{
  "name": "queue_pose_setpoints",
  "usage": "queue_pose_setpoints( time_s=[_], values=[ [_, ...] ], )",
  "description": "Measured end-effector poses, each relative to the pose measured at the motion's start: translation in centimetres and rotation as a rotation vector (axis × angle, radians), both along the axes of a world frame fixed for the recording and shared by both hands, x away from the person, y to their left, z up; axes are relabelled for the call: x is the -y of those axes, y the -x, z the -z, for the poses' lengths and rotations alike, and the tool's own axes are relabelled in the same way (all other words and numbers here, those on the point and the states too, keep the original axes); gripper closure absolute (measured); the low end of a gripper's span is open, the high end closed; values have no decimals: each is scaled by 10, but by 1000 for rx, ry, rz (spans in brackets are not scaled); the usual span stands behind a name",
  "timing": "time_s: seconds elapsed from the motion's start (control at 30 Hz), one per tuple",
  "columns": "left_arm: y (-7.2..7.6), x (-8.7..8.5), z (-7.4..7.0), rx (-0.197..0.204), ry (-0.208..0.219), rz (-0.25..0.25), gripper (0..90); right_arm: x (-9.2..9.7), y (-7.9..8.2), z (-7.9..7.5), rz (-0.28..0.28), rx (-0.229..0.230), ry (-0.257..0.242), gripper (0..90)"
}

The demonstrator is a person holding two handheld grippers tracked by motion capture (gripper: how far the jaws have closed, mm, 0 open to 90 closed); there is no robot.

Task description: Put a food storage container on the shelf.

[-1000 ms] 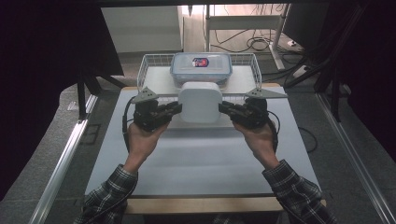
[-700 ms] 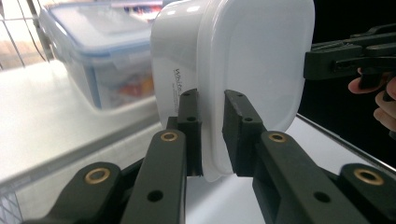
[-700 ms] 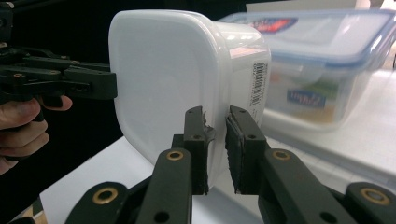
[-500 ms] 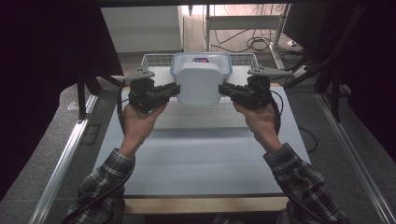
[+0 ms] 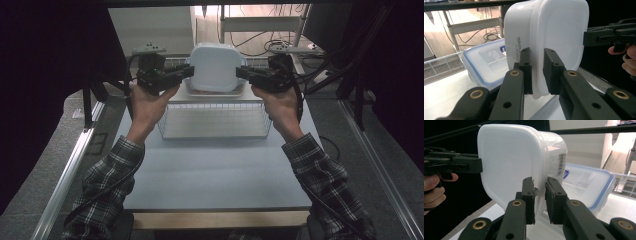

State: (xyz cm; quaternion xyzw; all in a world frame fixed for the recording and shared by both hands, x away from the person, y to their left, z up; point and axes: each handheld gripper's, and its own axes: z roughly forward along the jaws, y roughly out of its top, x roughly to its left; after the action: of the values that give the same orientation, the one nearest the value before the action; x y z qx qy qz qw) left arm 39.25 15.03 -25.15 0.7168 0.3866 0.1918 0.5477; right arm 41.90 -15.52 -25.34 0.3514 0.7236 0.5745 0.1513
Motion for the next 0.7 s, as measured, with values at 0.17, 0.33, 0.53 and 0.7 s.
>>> queue_pose_setpoints(
  time_s=[0.17,0.33,0.53,0.7],
  values=[
    [-20,0,-2,-41,18,10,785,-1,-14,-7,21,-19,11,774],
    [-36,-1,2,-83,37,17,779,-2,-27,-8,34,-42,22,768],
    [-48,-1,4,-107,41,23,767,-4,-36,-8,48,-47,18,744],
    [-55,1,1,-109,43,18,718,-7,-41,-11,50,-48,22,701]
  ],
)
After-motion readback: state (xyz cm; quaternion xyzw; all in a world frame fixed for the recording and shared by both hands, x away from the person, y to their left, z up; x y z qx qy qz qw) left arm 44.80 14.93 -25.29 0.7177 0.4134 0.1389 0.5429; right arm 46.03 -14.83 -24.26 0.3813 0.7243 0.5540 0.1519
